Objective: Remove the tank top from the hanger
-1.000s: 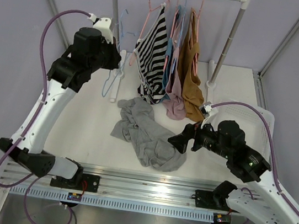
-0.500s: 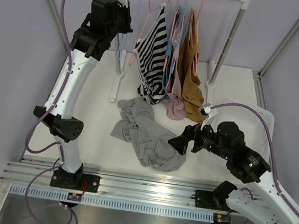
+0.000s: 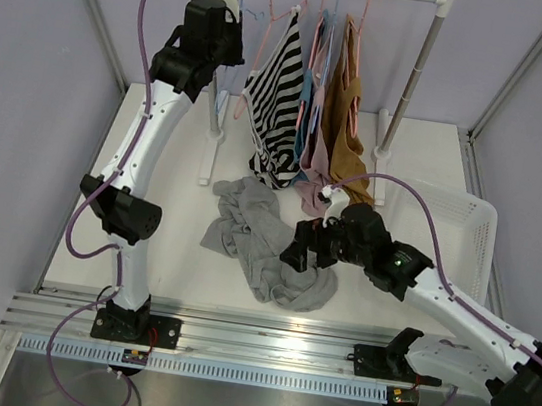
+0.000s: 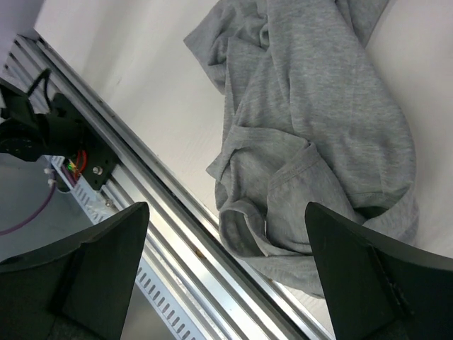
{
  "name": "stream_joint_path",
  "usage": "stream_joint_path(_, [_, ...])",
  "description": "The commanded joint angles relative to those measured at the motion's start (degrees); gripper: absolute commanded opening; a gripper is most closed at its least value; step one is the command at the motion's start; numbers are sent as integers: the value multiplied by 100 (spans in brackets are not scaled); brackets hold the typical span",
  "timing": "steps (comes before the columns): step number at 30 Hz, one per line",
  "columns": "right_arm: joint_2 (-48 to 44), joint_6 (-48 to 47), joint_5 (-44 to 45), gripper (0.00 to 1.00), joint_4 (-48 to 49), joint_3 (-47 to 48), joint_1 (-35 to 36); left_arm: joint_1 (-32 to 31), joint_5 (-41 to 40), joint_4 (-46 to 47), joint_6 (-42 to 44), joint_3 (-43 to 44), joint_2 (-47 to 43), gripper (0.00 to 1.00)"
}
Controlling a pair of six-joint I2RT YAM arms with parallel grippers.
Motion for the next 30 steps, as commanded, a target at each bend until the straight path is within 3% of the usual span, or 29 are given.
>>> stream_joint_path(1, [474,-37,612,99,544,216,415,35,152,331,34,46,-285,30])
stream_joint_path(2, [789,-64,762,100,552,269,616,35,170,323,34,11,-338,50])
stream_joint_path(4, [1133,-90,1026,99,526,453,688,35,153,296,8,-95,-583,67])
stream_joint_path(5, [1465,-90,1123,100,509,515,741,35,135,279,-1,-130,-698,99])
stream_joint_path(9, [2354,-90,1721,99,509,848,864,35,-145,120,-45,-489,-1392,99])
stream_joint_path(17, [4147,-37,2652,99,482,1289,961,44,-726,498,-590,-3297,-3808,99])
stream_joint_path(19, [4377,6,2890,90,281,1420,1014,53,-788,743,-757,-3977,-4581,99])
stream_joint_path(20, [4508,-2,2925,80,236,1456,1031,53,-797,814,-818,-4267,-4810,99])
stream_joint_path(21, [4527,-2,2865,51,271,1447,1023,53,-797,849,-906,-4835,-5013,99])
stream_joint_path(23, [4458,-46,2733,30,332,1403,1049,53,-823,798,-1090,-5296,-5567,99])
stream_joint_path(24, [4379,-55,2645,7,368,1368,1058,61,-780,754,-1152,-5690,-5760,99])
stream_joint_path(25, [4291,-46,2627,0,342,1368,1067,53,-744,736,-1231,-5937,-6101,99])
stream_joint_path(30, [2948,24,2951,0,-237,1491,1137,53,-612,596,-1654,-7081,-7105,99])
